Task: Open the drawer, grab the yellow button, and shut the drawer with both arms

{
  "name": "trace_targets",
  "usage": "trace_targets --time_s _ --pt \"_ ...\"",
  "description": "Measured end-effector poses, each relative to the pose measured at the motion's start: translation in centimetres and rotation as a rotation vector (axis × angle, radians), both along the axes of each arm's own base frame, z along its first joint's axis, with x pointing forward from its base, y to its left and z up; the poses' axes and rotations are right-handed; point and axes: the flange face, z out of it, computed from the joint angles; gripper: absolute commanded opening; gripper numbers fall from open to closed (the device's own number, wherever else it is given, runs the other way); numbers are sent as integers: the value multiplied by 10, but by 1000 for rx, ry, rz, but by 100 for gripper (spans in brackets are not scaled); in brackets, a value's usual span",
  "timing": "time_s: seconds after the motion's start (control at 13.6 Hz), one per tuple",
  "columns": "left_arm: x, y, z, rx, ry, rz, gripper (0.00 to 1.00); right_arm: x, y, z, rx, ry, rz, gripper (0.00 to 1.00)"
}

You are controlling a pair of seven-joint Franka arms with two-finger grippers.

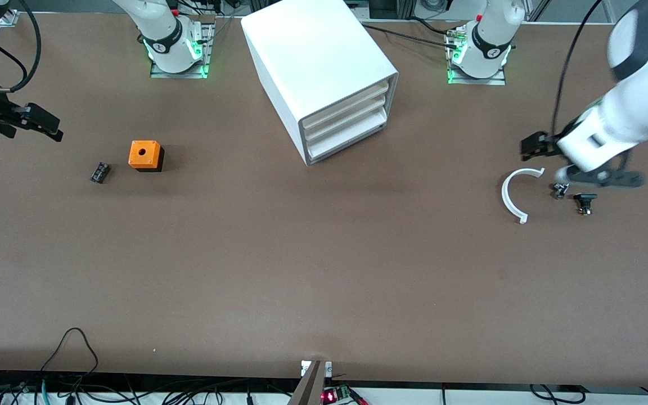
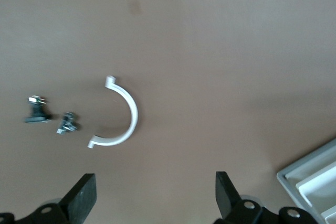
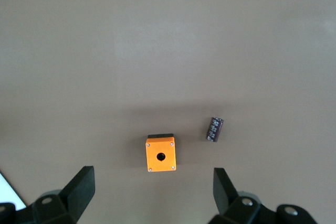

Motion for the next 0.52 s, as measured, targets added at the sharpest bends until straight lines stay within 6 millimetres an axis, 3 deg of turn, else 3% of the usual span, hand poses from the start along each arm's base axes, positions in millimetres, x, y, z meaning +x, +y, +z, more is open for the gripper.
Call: trace_targets --time_s 0.15,0.37,0.52 --pt "5 -18 -38 -60 79 -12 100 4 1 -1 0 2 3 100" --pt "1 -19 -51 -263 173 5 100 7 2 -8 0 15 4 100" --pt "-1 -27 -64 -390 226 40 100 17 13 -25 -1 43 23 100"
